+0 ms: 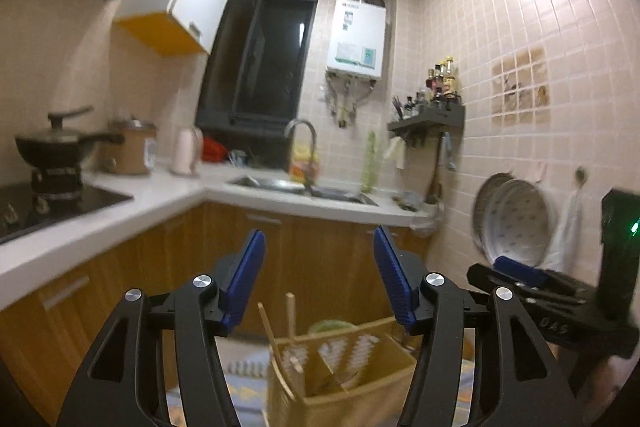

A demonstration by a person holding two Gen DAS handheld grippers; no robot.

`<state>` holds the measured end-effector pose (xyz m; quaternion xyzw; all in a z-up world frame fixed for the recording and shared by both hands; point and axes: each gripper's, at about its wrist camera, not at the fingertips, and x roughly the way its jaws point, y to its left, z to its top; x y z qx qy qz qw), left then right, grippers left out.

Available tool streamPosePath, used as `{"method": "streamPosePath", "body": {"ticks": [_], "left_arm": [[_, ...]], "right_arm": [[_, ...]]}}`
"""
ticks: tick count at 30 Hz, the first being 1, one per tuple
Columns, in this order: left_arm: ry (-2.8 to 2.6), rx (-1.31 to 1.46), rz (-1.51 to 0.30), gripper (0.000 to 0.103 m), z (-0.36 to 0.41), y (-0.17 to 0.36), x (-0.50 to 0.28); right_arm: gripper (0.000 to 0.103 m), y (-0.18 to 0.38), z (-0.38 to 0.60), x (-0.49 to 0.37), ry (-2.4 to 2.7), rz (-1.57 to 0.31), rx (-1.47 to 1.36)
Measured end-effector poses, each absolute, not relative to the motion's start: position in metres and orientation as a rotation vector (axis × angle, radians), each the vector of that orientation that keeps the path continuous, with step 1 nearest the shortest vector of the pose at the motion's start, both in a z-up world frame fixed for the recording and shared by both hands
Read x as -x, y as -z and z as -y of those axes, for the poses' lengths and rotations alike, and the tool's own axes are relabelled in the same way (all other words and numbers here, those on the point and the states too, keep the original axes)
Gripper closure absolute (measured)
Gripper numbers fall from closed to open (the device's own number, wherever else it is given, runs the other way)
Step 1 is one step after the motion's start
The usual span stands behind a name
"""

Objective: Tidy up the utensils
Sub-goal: 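Lift both spoons over the beige basket and open both tools to drop them, then move both open tools back down to the remaining utensils, then grasp the black spoon with the left tool while the right tool grasps the last chopstick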

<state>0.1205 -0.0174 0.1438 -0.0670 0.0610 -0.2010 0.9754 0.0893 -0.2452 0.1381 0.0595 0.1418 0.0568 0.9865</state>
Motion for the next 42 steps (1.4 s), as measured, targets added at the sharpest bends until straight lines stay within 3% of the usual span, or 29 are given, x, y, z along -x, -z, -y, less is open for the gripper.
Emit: {"method": "streamPosePath", "body": {"ticks": [9,12,17,23,25,28,30,42], "left_arm": [[0.514,0.151,-0.349,0.044,-0.001,-0.187,-0.062],[0.526,0.098,-0.46,0.039,0.006,-0.183,-0.048],[0.545,0.008,-0.667,0.039,0.017,-0.141,-0.046],[0.558,0.027,-0.943,0.039,0.023,-0.061,-0.073],[0.573,0.012,-0.995,0.039,0.031,-0.041,-0.08],[0.564,-0.038,-1.082,0.044,0.044,-0.005,-0.09],[0.573,-0.059,-1.144,0.049,0.051,0.014,-0.099],[0.547,-0.161,-1.259,0.066,0.081,0.049,-0.125]], "right_arm": [[0.041,-0.171,0.25,-0.025,-0.101,-0.543,-0.137],[0.032,-0.165,0.255,-0.01,-0.086,-0.634,-0.15],[0.031,-0.131,0.265,0.001,-0.06,-0.776,-0.154],[0.031,-0.045,0.279,-0.006,-0.061,-1.055,-0.252],[0.035,-0.02,0.278,-0.007,-0.064,-1.122,-0.257],[0.056,0.018,0.278,-0.013,-0.092,-1.245,-0.312],[0.065,0.036,0.28,-0.017,-0.119,-1.31,-0.371],[0.068,0.045,0.25,-0.029,-0.052,-1.375,-0.212]]}}
